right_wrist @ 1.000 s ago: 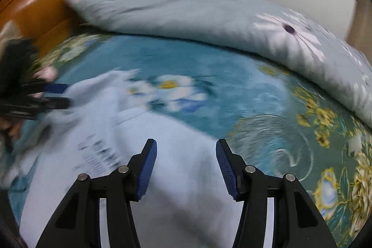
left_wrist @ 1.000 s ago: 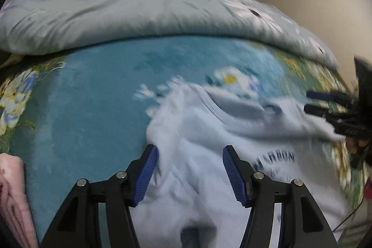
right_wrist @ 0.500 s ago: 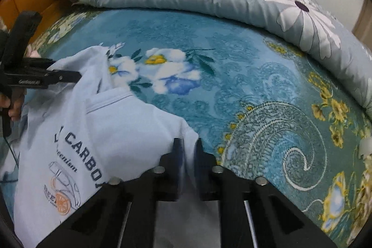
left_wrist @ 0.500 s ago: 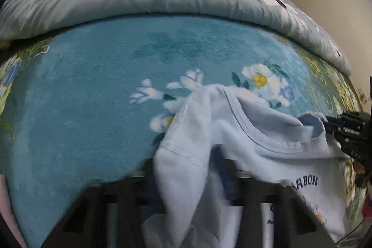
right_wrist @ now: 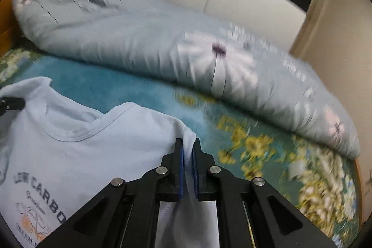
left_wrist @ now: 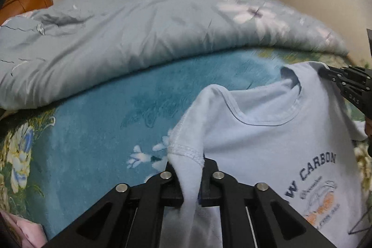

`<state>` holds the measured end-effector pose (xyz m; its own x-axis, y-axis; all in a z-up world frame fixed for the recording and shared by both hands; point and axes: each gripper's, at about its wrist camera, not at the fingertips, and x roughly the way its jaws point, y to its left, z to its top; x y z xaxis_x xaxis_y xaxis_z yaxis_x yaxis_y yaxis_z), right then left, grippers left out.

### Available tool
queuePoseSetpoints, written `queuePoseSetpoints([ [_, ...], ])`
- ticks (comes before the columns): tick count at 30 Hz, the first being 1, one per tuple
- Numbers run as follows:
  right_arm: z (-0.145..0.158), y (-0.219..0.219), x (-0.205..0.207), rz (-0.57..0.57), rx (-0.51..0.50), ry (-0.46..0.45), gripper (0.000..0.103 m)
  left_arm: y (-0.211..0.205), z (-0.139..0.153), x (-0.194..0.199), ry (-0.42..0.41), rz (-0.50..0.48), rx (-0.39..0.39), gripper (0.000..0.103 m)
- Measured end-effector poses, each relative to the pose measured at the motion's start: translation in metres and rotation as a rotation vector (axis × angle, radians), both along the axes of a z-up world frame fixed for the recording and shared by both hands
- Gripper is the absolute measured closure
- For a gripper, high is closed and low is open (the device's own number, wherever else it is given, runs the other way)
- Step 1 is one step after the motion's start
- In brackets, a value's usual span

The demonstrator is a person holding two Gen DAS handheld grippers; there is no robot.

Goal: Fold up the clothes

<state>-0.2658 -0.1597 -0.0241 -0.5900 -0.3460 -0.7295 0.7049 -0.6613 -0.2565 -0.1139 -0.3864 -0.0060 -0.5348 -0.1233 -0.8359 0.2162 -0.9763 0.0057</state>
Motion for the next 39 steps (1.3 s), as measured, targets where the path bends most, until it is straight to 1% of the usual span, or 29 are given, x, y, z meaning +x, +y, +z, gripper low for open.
queuePoseSetpoints([
  [2,-0.02,-0.006,-0.006,-0.016,0.036,-0.036,0.096,0.0,-0.017,-0.007,-0.058,0.002,-0.021,0.094],
  [3,-0.028,-0.007,-0.008,-0.025,0.05,-0.049,0.096,0.0,-0.021,-0.009,-0.07,0.002,-0.018,0.094],
  [5,-0.038,-0.01,-0.009,-0.038,0.072,-0.059,0.096,-0.002,-0.027,-0.008,-0.078,0.002,0.024,0.093],
  [7,-0.041,-0.01,-0.008,-0.047,0.083,-0.063,0.096,-0.004,-0.026,-0.002,-0.082,0.009,0.065,0.087],
  [8,-0.041,-0.01,-0.008,-0.049,0.084,-0.061,0.096,-0.005,-0.025,0.001,-0.082,0.012,0.082,0.078],
  [9,-0.038,-0.009,-0.006,-0.047,0.078,-0.049,0.092,-0.006,-0.022,0.004,-0.077,0.014,0.087,0.073],
  [10,-0.034,-0.007,-0.004,-0.048,0.07,-0.033,0.085,-0.006,-0.019,0.009,-0.071,0.019,0.093,0.065],
  [11,-0.028,-0.004,-0.002,-0.051,0.057,-0.018,0.079,-0.008,-0.013,0.016,-0.06,0.038,0.099,0.061],
  [12,-0.019,0.002,0.001,-0.058,0.035,-0.01,0.069,-0.009,-0.007,0.023,-0.048,0.059,0.109,0.061],
  [13,-0.009,0.009,0.004,-0.066,0.004,-0.011,0.066,-0.012,0.0,0.032,-0.029,0.086,0.133,0.061],
  [15,0.011,0.032,0.014,-0.081,-0.078,-0.024,0.064,-0.011,0.013,0.055,0.014,0.131,0.17,0.06],
  [16,0.018,0.044,0.021,-0.08,-0.111,-0.032,0.061,-0.008,0.02,0.068,0.038,0.15,0.185,0.058],
  [17,0.025,0.057,0.03,-0.076,-0.137,-0.04,0.06,-0.004,0.026,0.082,0.06,0.169,0.194,0.054],
  [18,0.028,0.071,0.042,-0.064,-0.148,-0.046,0.059,0.005,0.03,0.099,0.076,0.184,0.183,0.051],
  [20,0.027,0.1,0.069,-0.04,-0.142,-0.042,0.058,0.021,0.031,0.127,0.08,0.201,0.157,0.05],
  [23,0.018,0.144,0.107,-0.022,-0.12,-0.039,0.058,0.036,0.02,0.181,0.039,0.239,0.062,0.05],
  [25,0.013,0.173,0.125,-0.033,-0.14,-0.063,0.058,0.039,0.009,0.205,-0.007,0.274,0.03,0.05],
  [29,0.0,0.214,0.146,-0.068,-0.18,-0.125,0.056,0.04,-0.013,0.246,-0.086,0.371,-0.002,0.05],
  [31,-0.004,0.226,0.153,-0.082,-0.193,-0.146,0.056,0.037,-0.02,0.258,-0.104,0.425,0.008,0.05],
  [33,-0.008,0.235,0.158,-0.096,-0.207,-0.163,0.056,0.032,-0.027,0.264,-0.105,0.461,0.084,0.05],
  [35,-0.01,0.241,0.159,-0.115,-0.227,-0.182,0.056,0.033,-0.027,0.263,-0.089,0.475,0.093,0.05],
  [37,-0.011,0.246,0.161,-0.129,-0.255,-0.205,0.056,0.034,-0.026,0.261,-0.082,0.478,0.103,0.065],
  [38,-0.012,0.247,0.161,-0.132,-0.267,-0.217,0.056,0.036,-0.025,0.259,-0.079,0.474,0.107,0.08],
  [39,-0.013,0.248,0.161,-0.133,-0.275,-0.226,0.056,0.039,-0.025,0.257,-0.082,0.469,0.098,0.088],
])
